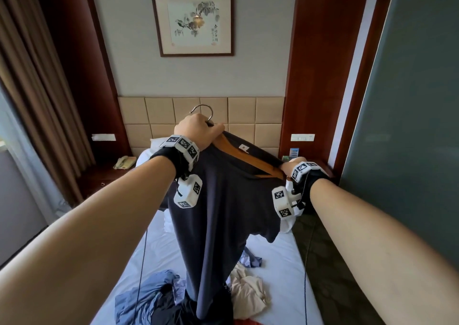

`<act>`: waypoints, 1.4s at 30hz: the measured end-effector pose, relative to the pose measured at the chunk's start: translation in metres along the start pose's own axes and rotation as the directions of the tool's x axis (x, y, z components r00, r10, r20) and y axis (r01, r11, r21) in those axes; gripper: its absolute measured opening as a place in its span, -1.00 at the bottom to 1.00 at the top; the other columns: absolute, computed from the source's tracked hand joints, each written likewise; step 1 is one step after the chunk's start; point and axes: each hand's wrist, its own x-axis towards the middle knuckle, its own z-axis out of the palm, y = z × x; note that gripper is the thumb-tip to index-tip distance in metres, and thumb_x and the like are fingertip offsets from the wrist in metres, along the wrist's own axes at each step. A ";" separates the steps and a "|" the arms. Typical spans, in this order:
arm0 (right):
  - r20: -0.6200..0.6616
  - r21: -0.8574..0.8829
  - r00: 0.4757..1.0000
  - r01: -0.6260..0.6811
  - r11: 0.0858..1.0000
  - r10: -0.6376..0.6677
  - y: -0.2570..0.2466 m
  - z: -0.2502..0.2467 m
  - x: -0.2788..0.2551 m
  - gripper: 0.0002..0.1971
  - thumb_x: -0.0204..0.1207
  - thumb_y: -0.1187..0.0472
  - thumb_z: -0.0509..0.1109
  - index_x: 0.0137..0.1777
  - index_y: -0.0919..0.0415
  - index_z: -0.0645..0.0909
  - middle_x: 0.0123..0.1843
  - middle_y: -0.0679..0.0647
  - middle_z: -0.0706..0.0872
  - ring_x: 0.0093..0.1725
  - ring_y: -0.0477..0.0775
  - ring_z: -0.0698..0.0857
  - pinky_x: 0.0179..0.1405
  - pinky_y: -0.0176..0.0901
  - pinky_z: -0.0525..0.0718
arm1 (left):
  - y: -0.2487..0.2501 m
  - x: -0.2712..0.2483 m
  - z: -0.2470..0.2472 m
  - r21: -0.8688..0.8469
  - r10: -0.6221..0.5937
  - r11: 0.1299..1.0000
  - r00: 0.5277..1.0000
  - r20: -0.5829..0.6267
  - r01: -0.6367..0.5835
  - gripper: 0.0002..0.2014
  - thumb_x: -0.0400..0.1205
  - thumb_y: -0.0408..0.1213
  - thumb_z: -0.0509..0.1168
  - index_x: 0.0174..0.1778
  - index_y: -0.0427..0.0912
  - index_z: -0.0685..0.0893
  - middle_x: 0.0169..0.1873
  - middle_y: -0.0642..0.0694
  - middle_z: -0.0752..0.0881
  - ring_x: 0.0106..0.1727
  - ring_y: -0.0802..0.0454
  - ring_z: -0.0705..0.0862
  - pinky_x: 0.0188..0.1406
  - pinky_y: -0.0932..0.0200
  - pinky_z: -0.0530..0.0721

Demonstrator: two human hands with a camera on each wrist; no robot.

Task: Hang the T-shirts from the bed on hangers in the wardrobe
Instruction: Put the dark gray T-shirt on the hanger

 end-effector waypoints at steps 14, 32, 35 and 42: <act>0.153 -0.125 0.846 0.529 0.840 -0.510 0.020 -0.064 -0.055 -0.73 0.50 0.22 0.46 0.19 0.19 0.72 0.20 0.21 0.72 0.17 0.32 0.73 0.05 0.00 0.69 | 0.009 0.001 0.009 -0.012 -0.011 1.000 1.000 -0.021 0.010 -0.66 0.51 0.14 0.27 -0.45 -0.01 0.60 -0.44 0.03 0.60 -0.24 -0.13 0.62 -0.27 0.12 0.47; 0.089 0.489 0.756 0.534 0.690 -0.649 0.005 -0.060 -0.065 -0.66 0.73 0.01 0.27 0.13 0.24 0.76 0.07 0.19 0.77 0.11 0.22 0.68 0.03 -0.07 0.51 | -0.005 0.011 0.055 -0.365 -0.035 0.927 0.989 0.143 0.086 -0.47 0.31 0.31 0.25 -0.56 -0.17 0.50 -0.59 -0.05 0.52 -0.47 -0.10 0.54 -0.41 0.07 0.55; 0.094 0.432 0.718 0.594 0.678 -0.689 -0.011 -0.056 -0.073 -0.70 0.73 -0.02 0.24 -0.15 0.03 0.70 -0.11 0.07 0.73 0.02 0.22 0.69 -0.03 -0.03 0.52 | -0.006 0.018 0.056 -0.382 0.023 0.924 0.990 0.140 0.033 -0.47 0.39 0.21 0.31 -0.61 -0.17 0.39 -0.64 -0.02 0.41 -0.48 -0.09 0.45 -0.46 0.12 0.42; 0.180 0.371 0.657 0.644 0.669 -0.732 -0.047 -0.034 -0.097 -0.41 0.43 -0.41 -0.07 0.14 -0.20 0.68 0.11 -0.02 0.76 0.18 0.18 0.68 0.32 0.18 0.55 | -0.032 0.036 0.062 -0.404 0.051 0.914 0.984 0.169 0.022 -0.41 0.31 0.34 0.28 -0.56 -0.21 0.52 -0.54 -0.14 0.61 -0.40 -0.19 0.63 -0.39 0.08 0.55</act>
